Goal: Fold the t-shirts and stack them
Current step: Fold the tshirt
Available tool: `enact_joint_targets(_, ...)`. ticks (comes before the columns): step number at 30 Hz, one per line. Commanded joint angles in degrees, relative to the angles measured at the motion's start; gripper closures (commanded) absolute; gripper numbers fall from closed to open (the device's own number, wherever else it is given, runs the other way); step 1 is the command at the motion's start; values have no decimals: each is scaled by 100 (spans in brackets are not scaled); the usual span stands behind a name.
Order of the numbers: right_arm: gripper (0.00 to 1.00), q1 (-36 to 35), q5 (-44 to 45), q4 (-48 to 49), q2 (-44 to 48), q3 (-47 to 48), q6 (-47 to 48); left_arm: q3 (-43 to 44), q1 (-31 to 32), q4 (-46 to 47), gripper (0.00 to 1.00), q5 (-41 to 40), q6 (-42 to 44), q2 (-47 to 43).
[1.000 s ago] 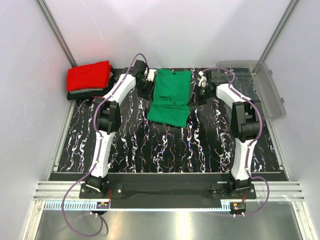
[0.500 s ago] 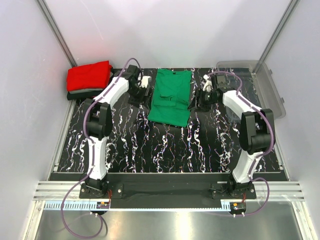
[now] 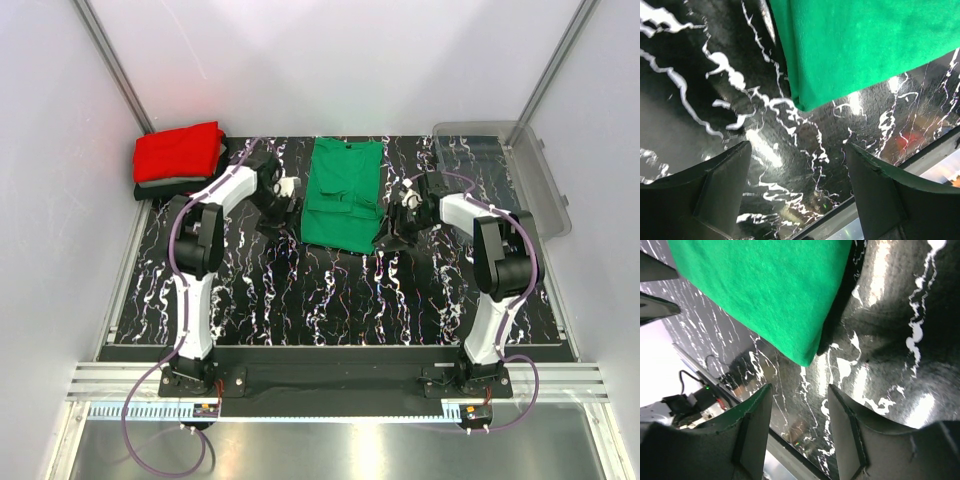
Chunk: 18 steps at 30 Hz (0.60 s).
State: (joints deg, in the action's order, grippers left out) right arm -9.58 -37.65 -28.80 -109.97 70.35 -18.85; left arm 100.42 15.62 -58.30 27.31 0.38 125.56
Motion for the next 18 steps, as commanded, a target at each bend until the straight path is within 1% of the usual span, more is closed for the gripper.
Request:
enact_joint_targets(1,45,18,-278,225,-129,120,-250,250,-15,100,19,389,-21,197)
enact_joint_targets(10,43,-193,-217,296,-296,-12,-567,566,-15,109,20,679,-223,575)
enact_joint_targets(14,44,-246,-103,331,-384,93,-532,610,-6,126,21,758,-240,637)
enact_joint_targets(16,44,-228,151,138,-314,400,-278,645,-6,109,26,592,-101,576)
enact_joint_targets(17,44,-202,274,77,-314,523,-7,689,-6,83,27,461,-74,497)
enact_joint_targets(18,44,-141,354,-107,-340,646,109,907,-15,56,28,103,83,461)
